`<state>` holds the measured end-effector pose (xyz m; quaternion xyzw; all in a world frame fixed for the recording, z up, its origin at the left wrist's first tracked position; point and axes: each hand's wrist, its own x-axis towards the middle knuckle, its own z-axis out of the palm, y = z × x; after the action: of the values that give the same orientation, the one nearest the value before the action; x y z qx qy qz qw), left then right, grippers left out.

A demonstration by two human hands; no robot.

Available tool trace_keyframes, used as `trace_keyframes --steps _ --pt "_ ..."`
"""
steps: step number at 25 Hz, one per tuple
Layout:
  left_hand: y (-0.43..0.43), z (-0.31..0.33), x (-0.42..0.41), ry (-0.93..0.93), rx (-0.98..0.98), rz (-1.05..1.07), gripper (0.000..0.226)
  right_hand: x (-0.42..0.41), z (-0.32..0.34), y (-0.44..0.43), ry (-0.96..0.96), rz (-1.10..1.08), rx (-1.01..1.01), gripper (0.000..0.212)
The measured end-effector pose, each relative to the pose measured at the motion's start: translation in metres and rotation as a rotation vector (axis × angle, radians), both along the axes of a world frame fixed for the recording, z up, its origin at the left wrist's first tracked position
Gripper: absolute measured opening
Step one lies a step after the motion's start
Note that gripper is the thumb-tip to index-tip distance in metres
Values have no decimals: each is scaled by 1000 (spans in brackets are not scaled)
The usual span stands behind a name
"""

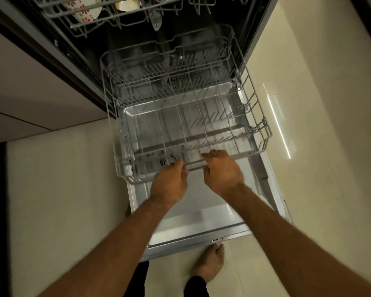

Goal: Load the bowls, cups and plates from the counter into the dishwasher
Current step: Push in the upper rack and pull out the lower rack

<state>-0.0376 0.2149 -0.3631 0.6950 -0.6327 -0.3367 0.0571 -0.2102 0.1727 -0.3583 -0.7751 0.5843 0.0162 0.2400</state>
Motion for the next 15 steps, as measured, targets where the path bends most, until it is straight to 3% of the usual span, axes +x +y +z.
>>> trace_keyframes --steps 8,15 --pt "80 12 -24 -44 93 -46 22 -29 4 81 47 26 74 36" --pt "77 11 -24 -74 117 -76 51 -34 7 86 24 27 49 40"
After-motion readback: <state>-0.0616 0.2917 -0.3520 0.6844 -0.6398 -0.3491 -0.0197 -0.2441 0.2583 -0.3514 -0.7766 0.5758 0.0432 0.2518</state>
